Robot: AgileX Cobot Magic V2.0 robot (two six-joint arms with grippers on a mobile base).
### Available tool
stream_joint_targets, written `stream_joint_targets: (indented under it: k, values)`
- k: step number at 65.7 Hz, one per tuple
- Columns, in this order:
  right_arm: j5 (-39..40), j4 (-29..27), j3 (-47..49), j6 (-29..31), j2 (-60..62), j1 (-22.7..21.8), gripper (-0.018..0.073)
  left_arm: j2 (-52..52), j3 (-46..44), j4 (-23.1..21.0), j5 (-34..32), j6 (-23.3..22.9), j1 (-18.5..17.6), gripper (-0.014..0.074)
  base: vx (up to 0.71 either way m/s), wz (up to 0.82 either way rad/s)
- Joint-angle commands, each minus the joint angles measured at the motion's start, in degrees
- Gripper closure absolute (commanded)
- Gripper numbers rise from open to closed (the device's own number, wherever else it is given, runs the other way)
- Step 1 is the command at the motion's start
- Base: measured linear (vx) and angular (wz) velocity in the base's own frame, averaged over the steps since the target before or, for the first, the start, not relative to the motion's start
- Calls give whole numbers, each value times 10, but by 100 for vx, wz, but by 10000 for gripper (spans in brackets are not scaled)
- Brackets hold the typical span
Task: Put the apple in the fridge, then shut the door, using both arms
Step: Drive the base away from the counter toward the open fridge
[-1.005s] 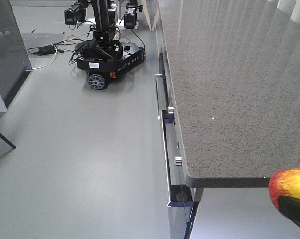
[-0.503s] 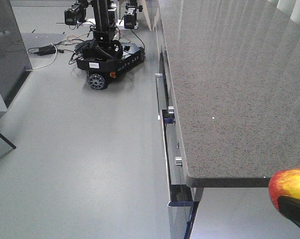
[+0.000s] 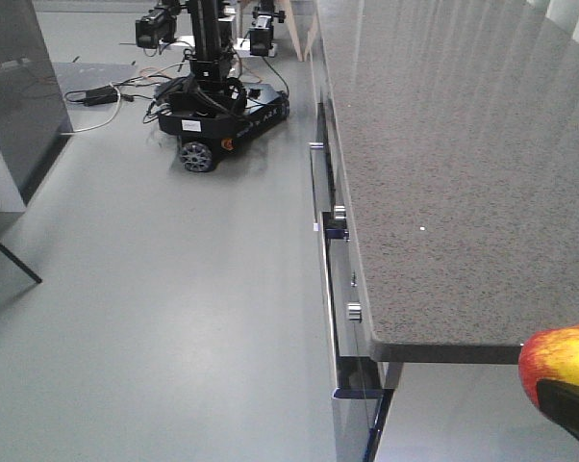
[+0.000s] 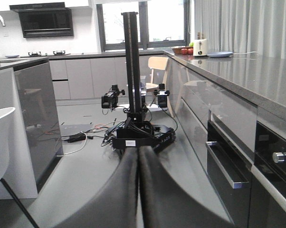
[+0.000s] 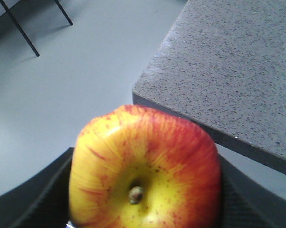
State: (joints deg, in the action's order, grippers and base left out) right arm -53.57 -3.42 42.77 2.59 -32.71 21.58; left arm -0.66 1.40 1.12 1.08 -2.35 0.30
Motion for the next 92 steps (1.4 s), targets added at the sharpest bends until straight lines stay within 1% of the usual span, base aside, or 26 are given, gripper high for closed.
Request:
stream_joint_targets:
  k: [1, 28, 92]
  values:
    - [41, 1, 15, 4, -2, 1, 426, -9, 16, 0, -40, -5, -3, 602, -2, 15]
    - [41, 1, 15, 4, -2, 1, 426, -9, 16, 0, -40, -5, -3, 602, -2, 31]
    - [41, 0, 15, 4, -2, 1, 426, -9, 16, 0, -40, -5, -3, 602, 1, 56]
